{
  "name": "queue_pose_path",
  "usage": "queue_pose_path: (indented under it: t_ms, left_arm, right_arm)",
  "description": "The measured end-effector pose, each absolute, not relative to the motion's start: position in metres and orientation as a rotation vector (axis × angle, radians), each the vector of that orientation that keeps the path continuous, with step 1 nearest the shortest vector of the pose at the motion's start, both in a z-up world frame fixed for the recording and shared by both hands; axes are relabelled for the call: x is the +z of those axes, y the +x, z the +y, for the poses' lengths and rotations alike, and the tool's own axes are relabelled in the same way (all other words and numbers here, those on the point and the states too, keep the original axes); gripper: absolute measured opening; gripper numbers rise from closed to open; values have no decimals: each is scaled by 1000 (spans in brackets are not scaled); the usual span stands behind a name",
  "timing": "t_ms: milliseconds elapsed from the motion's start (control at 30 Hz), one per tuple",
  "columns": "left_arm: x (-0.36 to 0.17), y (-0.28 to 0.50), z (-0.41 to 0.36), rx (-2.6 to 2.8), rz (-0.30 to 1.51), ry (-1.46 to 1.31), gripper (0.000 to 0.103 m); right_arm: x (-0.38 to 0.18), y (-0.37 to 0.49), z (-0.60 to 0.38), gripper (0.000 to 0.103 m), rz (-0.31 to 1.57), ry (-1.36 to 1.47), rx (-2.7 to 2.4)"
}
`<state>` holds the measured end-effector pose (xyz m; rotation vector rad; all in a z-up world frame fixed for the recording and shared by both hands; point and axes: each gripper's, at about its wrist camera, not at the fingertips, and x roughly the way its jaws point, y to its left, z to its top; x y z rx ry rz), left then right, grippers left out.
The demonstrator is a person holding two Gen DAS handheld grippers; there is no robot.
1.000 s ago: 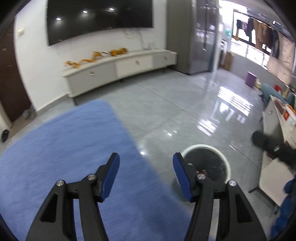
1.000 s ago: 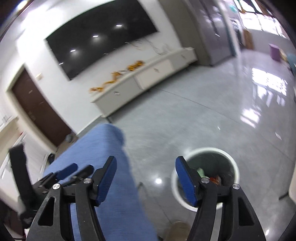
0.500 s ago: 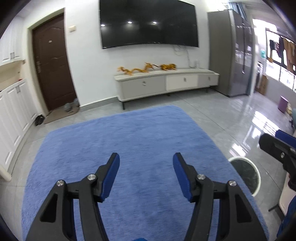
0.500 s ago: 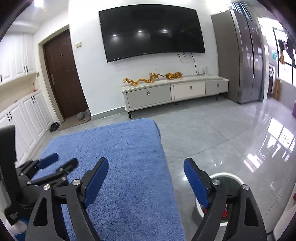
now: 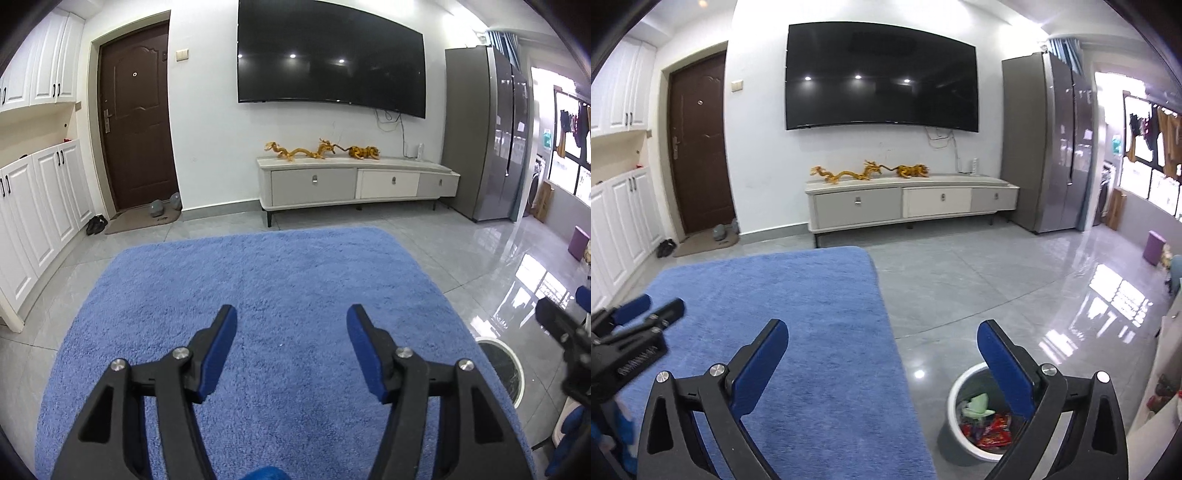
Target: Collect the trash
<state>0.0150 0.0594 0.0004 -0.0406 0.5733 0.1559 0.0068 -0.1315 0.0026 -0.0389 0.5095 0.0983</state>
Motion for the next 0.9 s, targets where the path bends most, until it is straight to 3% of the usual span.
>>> queue_pose_path:
  t_ms: [900]
  left_arm:
    - [0,7,23,102,541,13,69]
  right_arm:
    - [-14,-8,-161,103,535,-1,6]
